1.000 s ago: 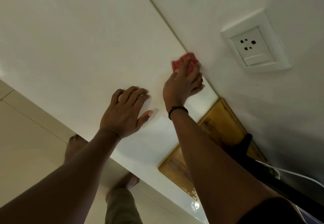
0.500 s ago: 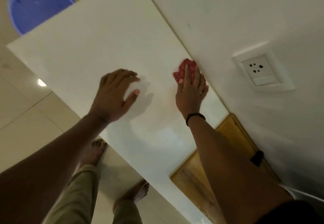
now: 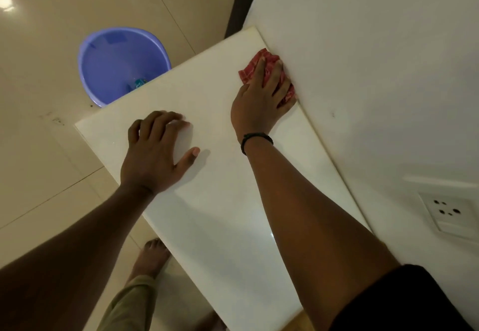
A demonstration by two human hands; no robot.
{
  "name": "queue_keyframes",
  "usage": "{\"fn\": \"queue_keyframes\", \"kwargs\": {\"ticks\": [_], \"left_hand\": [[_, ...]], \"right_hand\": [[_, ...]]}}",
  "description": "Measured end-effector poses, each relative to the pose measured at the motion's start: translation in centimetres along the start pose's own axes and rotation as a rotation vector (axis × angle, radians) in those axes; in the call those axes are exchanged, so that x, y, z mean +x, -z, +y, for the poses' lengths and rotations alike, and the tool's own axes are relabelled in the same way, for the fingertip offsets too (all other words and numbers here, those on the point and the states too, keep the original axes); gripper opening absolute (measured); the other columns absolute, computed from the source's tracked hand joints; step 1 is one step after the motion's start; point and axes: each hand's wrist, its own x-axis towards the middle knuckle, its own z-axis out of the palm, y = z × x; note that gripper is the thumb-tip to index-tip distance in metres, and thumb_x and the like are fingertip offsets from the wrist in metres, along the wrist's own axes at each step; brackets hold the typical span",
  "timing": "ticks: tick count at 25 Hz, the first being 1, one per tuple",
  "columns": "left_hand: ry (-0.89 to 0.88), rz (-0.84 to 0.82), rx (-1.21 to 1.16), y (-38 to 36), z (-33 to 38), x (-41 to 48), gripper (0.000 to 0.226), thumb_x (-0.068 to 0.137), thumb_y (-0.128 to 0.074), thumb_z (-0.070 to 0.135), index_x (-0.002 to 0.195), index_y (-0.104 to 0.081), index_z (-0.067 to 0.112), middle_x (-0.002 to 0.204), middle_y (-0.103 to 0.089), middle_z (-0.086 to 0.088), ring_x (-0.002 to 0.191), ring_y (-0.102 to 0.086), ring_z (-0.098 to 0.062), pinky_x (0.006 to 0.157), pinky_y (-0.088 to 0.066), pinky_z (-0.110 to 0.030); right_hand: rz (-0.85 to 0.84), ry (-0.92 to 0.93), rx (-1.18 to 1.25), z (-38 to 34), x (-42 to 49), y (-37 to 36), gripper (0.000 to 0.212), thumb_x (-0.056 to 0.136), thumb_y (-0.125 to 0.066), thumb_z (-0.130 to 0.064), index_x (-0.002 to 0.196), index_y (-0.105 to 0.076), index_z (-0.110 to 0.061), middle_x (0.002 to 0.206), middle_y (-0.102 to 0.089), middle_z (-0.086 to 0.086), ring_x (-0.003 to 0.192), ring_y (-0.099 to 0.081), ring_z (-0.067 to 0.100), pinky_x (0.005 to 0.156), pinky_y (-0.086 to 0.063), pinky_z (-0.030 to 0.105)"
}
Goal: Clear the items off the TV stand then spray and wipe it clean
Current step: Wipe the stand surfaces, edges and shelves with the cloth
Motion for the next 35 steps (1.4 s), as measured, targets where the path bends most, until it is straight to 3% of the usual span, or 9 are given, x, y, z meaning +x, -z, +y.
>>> {"fn": "queue_keyframes", "kwargs": {"ticks": [4, 13, 17, 20, 23, 26, 29, 32, 35], "left_hand": [[0.010, -0.013, 0.007, 0.0, 0.4, -0.1, 0.060, 0.098, -0.039, 0.063, 0.132, -0.055, 0.017, 0.143, -0.051, -0.002, 0.136, -0.042, -0.030, 0.109, -0.031, -0.048], [-0.022, 0.031, -0.055, -0.5, -0.1, -0.3, 0.060, 0.099, -0.039, 0.065, 0.132, -0.056, 0.017, 0.140, -0.052, -0.001, 0.136, -0.044, -0.028, 0.109, -0.031, -0.046], [0.010, 0.004, -0.156, 0.9, 0.3, -0.1, 0.061, 0.101, -0.037, 0.061, 0.136, -0.056, 0.015, 0.140, -0.056, -0.003, 0.133, -0.048, -0.027, 0.112, -0.031, -0.043], [0.153, 0.130, -0.274, 2.6, -0.5, -1.2, 0.055, 0.102, -0.043, 0.053, 0.137, -0.056, 0.012, 0.143, -0.056, -0.005, 0.134, -0.050, -0.028, 0.112, -0.031, -0.041], [0.519, 0.232, -0.272, 3.9, -4.5, -3.8, 0.066, 0.101, -0.047, 0.049, 0.152, -0.040, 0.007, 0.159, -0.040, -0.009, 0.148, -0.034, -0.029, 0.119, -0.025, -0.043], [0.606, 0.149, -0.663, 4.6, -8.8, -6.7, 0.064, 0.104, -0.042, 0.049, 0.158, -0.035, 0.013, 0.162, -0.039, -0.003, 0.150, -0.036, -0.020, 0.124, -0.028, -0.045], [0.584, -0.010, -0.924, 5.2, -9.2, -8.7, 0.044, 0.110, -0.036, 0.043, 0.151, -0.047, 0.031, 0.149, -0.054, 0.015, 0.136, -0.050, -0.003, 0.118, -0.040, -0.043], [0.719, -0.056, -1.125, 5.8, -8.3, -9.3, 0.037, 0.112, -0.035, 0.039, 0.144, -0.054, 0.038, 0.146, -0.055, 0.022, 0.136, -0.047, 0.005, 0.123, -0.033, -0.036], [0.735, -0.125, -1.245, 5.4, -8.0, -9.5, 0.044, 0.113, -0.026, 0.042, 0.152, -0.044, 0.038, 0.154, -0.044, 0.025, 0.141, -0.041, 0.003, 0.118, -0.029, -0.021]], "right_hand": [[-0.012, 0.117, -0.032, -2.6, 2.9, 0.1, 0.064, 0.103, -0.046, -0.036, 0.163, -0.026, -0.024, 0.169, -0.026, 0.008, 0.153, -0.027, 0.034, 0.120, -0.023, 0.061], [-0.074, 0.123, -0.064, -3.4, 3.4, 0.4, 0.061, 0.106, -0.044, -0.035, 0.163, -0.023, -0.029, 0.170, -0.021, 0.008, 0.155, -0.022, 0.035, 0.120, -0.022, 0.059], [-0.175, 0.324, -0.083, -6.3, -1.9, 1.2, 0.066, 0.105, -0.049, -0.037, 0.164, -0.021, -0.027, 0.170, -0.020, 0.010, 0.154, -0.022, 0.036, 0.119, -0.025, 0.060], [-0.198, 0.541, -0.149, -6.4, -2.7, 2.5, 0.062, 0.106, -0.042, -0.040, 0.163, -0.023, -0.025, 0.168, -0.026, 0.010, 0.149, -0.032, 0.035, 0.115, -0.033, 0.058], [-0.194, 0.558, -0.132, -5.5, -1.1, 2.5, 0.060, 0.108, -0.033, -0.039, 0.165, -0.019, -0.022, 0.171, -0.018, 0.009, 0.156, -0.019, 0.036, 0.124, -0.019, 0.059], [-0.100, 0.440, -0.062, -10.2, -6.7, 1.1, 0.058, 0.104, -0.035, -0.036, 0.160, -0.034, -0.022, 0.169, -0.025, 0.008, 0.156, -0.022, 0.035, 0.124, -0.014, 0.058], [-0.083, 0.700, -0.028, -14.6, -13.8, 0.8, 0.056, 0.100, -0.040, -0.036, 0.154, -0.046, -0.023, 0.163, -0.040, 0.007, 0.149, -0.037, 0.033, 0.119, -0.023, 0.055], [-0.146, 0.805, -0.103, -14.6, -13.8, 1.2, 0.053, 0.104, -0.036, -0.037, 0.155, -0.043, -0.025, 0.162, -0.040, 0.005, 0.148, -0.036, 0.031, 0.118, -0.026, 0.052], [-0.122, 0.636, -0.097, -16.0, -13.8, 0.5, 0.049, 0.104, -0.034, -0.038, 0.150, -0.047, -0.025, 0.158, -0.043, 0.006, 0.147, -0.036, 0.033, 0.118, -0.025, 0.055]]}}
